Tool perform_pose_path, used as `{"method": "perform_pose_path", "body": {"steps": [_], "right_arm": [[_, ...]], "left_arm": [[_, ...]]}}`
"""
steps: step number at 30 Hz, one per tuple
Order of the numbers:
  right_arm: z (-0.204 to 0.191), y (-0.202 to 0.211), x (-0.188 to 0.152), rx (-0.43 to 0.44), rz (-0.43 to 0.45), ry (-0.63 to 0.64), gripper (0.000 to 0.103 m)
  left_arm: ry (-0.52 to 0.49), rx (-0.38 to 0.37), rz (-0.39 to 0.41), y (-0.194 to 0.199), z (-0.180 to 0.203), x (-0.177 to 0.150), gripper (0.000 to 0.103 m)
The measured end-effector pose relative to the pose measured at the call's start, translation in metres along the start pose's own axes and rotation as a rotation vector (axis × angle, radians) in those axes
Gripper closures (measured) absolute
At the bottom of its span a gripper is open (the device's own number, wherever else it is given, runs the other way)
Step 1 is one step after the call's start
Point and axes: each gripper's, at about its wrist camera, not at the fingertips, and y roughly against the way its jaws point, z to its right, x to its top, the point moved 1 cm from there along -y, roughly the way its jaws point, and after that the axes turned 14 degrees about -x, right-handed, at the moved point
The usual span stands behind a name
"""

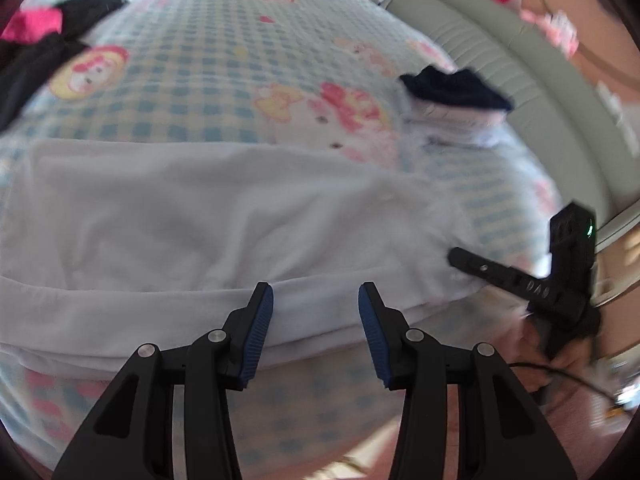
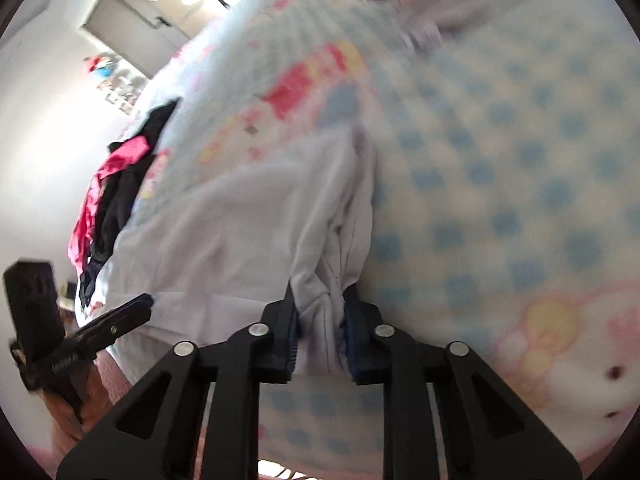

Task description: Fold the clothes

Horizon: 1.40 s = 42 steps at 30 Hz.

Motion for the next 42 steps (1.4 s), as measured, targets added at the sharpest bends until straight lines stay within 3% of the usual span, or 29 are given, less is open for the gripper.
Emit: {"method": "perform_pose_path", "body": {"steps": [2, 5, 13, 15, 18, 20, 23, 27, 31, 32, 34, 36, 42], "right_arm": [[-0.013, 0.015, 0.005, 0.040, 0.035, 0.037, 0.087], [-0.036, 0.025, 0.009, 0.055, 0.064, 0.118, 0.087], [-0.084, 0.024, 0.002, 0.072, 0.083, 0.273, 0.087], [-0.088, 0.021, 0.000, 0.067, 0.074, 0.279, 0.087], [-0.088, 0.017, -0.002, 0.083, 0.058, 0.267, 0.087], [-0.091, 0.016, -0.003, 0.079, 0.048, 0.278, 0.085], [-0.088, 0.013, -0.006, 0.058, 0.026, 0.284, 0.079], [-0.062, 0.026, -0.003, 0.159, 0.012, 0.212, 0.069], [-0.018, 0.047, 0.009, 0.236, 0.079, 0.058, 0.068], [-0.007, 0.044, 0.012, 0.213, 0.084, 0.008, 0.068], [0.005, 0.027, 0.017, 0.080, 0.037, -0.042, 0.065], [0.003, 0.008, 0.018, -0.004, -0.013, -0.024, 0.066], [-0.033, -0.026, 0.016, 0.093, -0.082, 0.038, 0.066]], "left_arm": [[0.019, -0.128, 0.014, 0.006, 0.009, 0.009, 0.055], [0.009, -0.223, 0.026, 0.005, 0.025, 0.026, 0.049], [0.000, -0.307, -0.086, -0.038, 0.054, 0.050, 0.048], [-0.014, -0.285, -0.103, -0.045, 0.059, 0.050, 0.048], [-0.048, -0.157, -0.140, -0.057, 0.061, 0.044, 0.053], [-0.034, -0.162, -0.137, -0.062, 0.058, 0.040, 0.071], [-0.024, -0.145, -0.124, -0.064, 0.057, 0.038, 0.085], [-0.017, -0.134, -0.099, -0.059, 0.054, 0.038, 0.088], [0.034, -0.166, -0.065, -0.049, 0.043, 0.043, 0.089], [0.054, -0.180, -0.055, -0.046, 0.040, 0.044, 0.089], [0.082, -0.202, -0.034, -0.039, 0.035, 0.045, 0.089], [0.107, -0.216, -0.010, -0.032, 0.030, 0.045, 0.089], [0.141, -0.216, 0.019, -0.016, 0.014, 0.041, 0.091]]}}
